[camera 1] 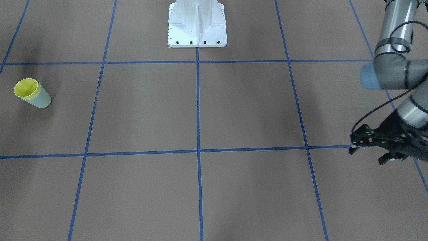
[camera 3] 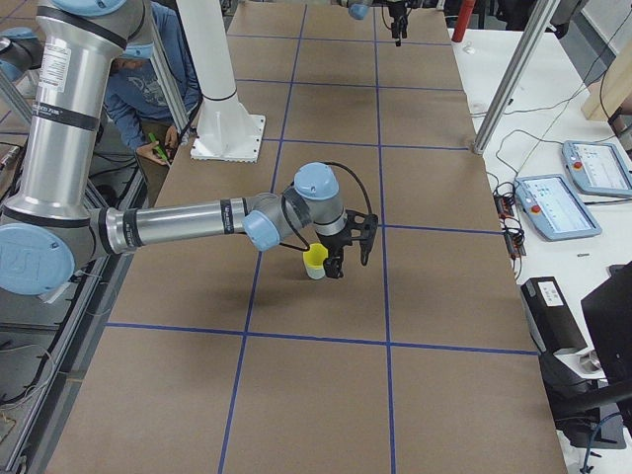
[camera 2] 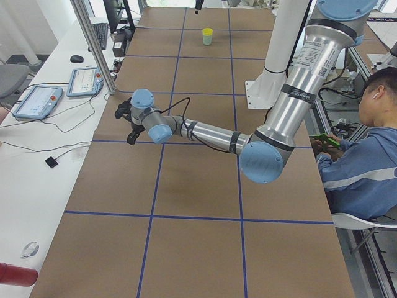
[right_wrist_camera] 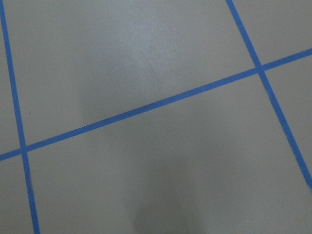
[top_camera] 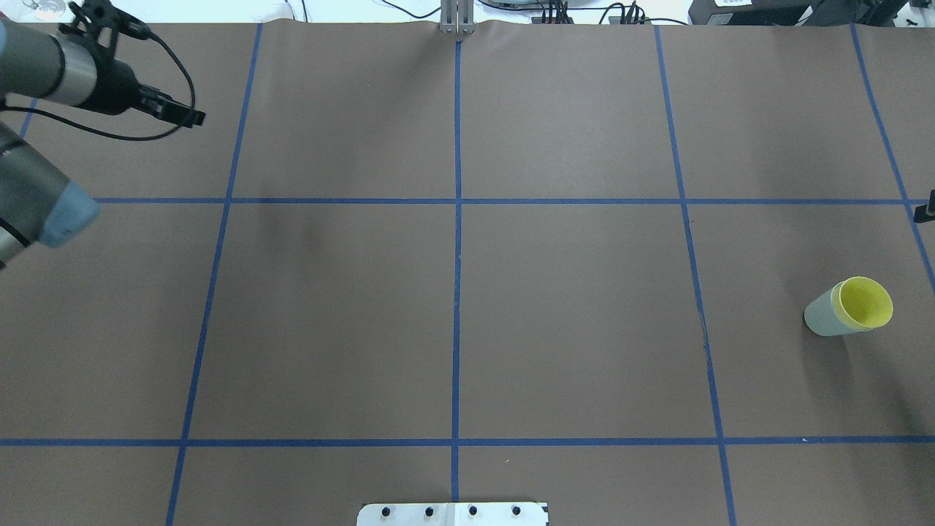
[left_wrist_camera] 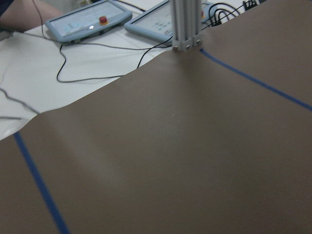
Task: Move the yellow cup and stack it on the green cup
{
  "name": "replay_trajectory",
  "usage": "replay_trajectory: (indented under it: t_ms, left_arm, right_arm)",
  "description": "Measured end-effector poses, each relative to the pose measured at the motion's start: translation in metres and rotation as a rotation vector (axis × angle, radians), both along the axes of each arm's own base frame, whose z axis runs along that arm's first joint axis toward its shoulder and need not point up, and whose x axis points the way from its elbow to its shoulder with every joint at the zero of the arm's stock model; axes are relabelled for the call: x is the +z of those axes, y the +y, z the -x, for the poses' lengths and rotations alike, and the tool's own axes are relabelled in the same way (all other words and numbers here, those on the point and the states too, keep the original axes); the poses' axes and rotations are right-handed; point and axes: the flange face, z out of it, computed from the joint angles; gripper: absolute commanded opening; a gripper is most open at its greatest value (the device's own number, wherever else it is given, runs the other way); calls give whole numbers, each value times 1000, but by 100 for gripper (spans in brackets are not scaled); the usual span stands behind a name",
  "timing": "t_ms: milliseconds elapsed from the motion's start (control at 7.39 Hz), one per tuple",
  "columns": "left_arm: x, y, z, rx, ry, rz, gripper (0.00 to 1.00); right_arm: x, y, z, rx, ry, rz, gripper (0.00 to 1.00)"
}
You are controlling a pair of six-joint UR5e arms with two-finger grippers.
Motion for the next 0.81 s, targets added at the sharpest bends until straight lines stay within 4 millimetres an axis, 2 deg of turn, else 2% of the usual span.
replay_trajectory:
  t_ms: [135, 271, 406, 676, 812]
  left_arm:
    - [8, -3, 44, 20, -3, 72, 99]
    - [23, -2, 80, 24, -61, 85, 99]
    - [31, 1, 109, 18, -134, 106, 99]
    - [8, 21, 152, -14, -189, 174, 99]
    - [0, 41, 168, -31, -193, 180, 100]
  right_arm:
    - [13, -5, -9, -29, 9, -14, 100]
    - [20, -14, -19, -50, 12, -15, 100]
    - [17, -28, -29, -78, 19, -15, 100]
    - [-4, -63, -42, -200, 61, -41, 100]
    - [-15, -77, -44, -266, 78, -52, 100]
